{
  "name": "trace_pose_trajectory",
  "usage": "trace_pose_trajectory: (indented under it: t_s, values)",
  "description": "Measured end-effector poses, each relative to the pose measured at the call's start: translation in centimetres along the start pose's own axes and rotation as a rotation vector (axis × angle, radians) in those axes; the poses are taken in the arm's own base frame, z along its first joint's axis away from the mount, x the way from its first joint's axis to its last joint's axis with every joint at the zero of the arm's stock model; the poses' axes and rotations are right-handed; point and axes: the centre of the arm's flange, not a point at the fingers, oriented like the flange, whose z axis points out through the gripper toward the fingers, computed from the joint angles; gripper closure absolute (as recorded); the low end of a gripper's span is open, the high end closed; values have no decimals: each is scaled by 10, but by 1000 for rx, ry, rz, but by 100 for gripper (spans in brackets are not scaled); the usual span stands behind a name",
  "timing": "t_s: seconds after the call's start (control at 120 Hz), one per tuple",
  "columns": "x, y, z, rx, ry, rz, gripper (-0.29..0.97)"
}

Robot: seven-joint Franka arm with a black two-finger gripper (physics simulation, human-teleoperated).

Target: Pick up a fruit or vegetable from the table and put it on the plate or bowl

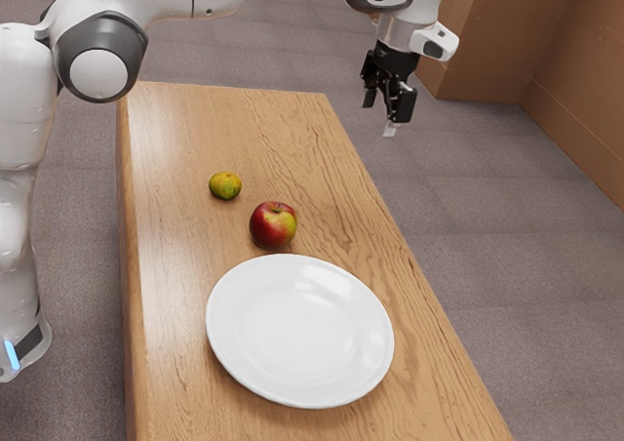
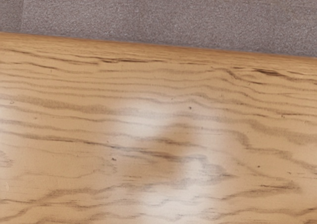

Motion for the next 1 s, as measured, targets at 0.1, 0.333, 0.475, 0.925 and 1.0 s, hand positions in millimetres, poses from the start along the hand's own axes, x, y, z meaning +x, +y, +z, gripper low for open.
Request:
trace_pose_trajectory:
  t_s: [0.1, 0.333, 0.475, 0.925, 1.0]
  values:
    - [0, 0, 0, 0, -1, -2, 0]
    - [-9, -1, -17, 63, 20, -26, 0]
    - [-14, -6, -16, 75, 10, -72, 0]
    - [-93, -64, 98, -5, -86, -237, 0]
    - [-97, -74, 98, -15, -73, -250, 0]
